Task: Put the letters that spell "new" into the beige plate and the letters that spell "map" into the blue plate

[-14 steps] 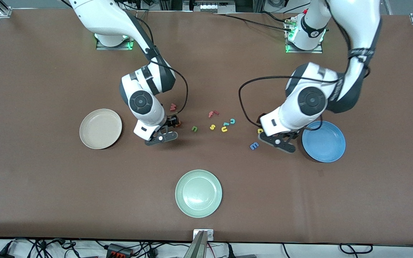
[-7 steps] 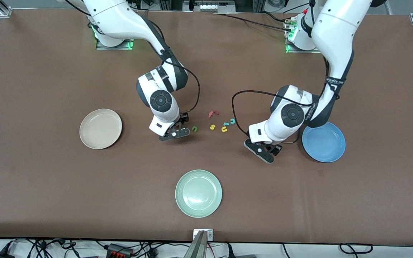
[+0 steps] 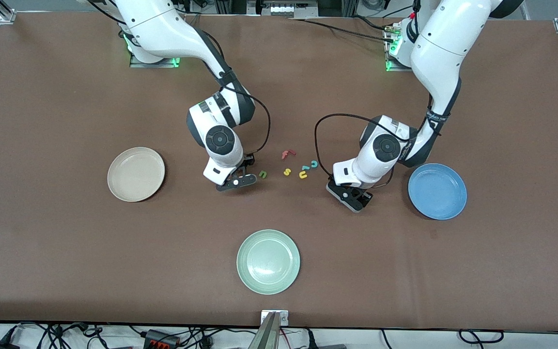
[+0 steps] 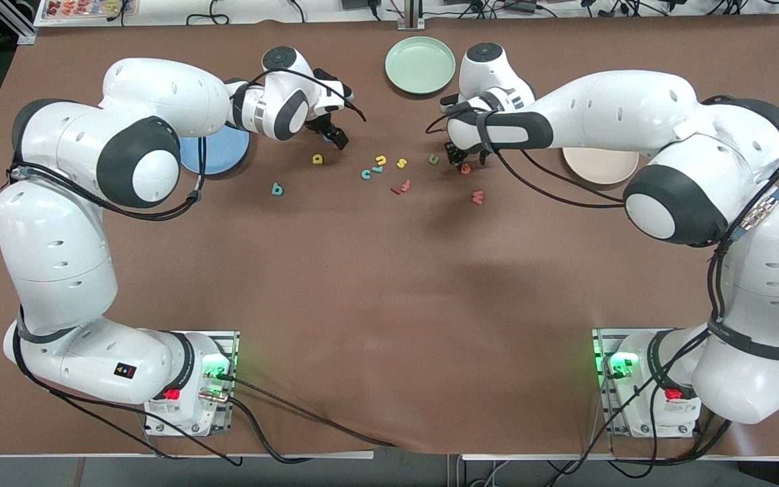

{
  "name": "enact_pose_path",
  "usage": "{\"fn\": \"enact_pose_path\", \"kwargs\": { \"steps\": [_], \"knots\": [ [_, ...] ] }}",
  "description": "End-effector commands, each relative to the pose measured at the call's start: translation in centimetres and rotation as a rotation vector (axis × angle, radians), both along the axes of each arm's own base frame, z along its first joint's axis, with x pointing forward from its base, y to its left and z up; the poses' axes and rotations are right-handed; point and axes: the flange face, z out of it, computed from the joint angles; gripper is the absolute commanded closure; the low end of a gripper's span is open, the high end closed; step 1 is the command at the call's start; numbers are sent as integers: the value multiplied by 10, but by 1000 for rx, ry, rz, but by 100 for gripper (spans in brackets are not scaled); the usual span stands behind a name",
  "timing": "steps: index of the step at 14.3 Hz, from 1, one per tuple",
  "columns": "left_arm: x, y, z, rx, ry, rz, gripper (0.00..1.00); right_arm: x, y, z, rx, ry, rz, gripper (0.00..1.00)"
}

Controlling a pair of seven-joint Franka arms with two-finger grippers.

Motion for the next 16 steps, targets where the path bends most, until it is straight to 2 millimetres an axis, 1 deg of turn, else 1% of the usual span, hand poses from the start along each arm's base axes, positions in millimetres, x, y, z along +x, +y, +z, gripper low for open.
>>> {"fn": "enact_pose_path", "kwargs": {
  "steps": [1, 2, 4, 5, 6, 7, 8, 10, 11, 12, 14, 16],
  "knots": [
    [-2, 1, 7, 4, -20, -60, 58, 0, 6, 0, 10, -4, -13, 34],
    [-2, 0, 6, 6, -21, -78, 61, -1, 7, 0, 10, -3, -15, 34],
    [-2, 1, 5, 7, -21, -81, 62, -4, 11, 0, 11, -2, -8, 36],
    [-3, 1, 4, 8, -20, -83, 70, -5, 11, -1, 9, 0, -8, 40],
    [-1, 2, 6, 7, -23, -87, 76, -5, 12, -2, 9, 0, -5, 46],
    [0, 4, 10, 10, -26, -102, 83, -6, 12, -3, 9, 2, -4, 50],
    [4, 12, 15, 17, -24, -108, 85, -6, 12, -4, 7, 2, -1, 52],
    [9, 25, 38, 46, 24, -103, 86, -7, 13, -4, 9, 4, 2, 55],
    [11, 35, 55, 69, 66, -95, 86, -7, 13, -4, 10, 4, 4, 57],
    [13, 51, 75, 90, 104, -76, 86, -6, 12, -4, 10, 4, 5, 58],
    [14, 87, 99, 121, 191, -31, 86, -6, 12, -4, 10, 4, 7, 59],
    [19, 142, 121, 141, 245, 42, 86, -6, 12, -4, 9, 4, 8, 60]
  ]
}}
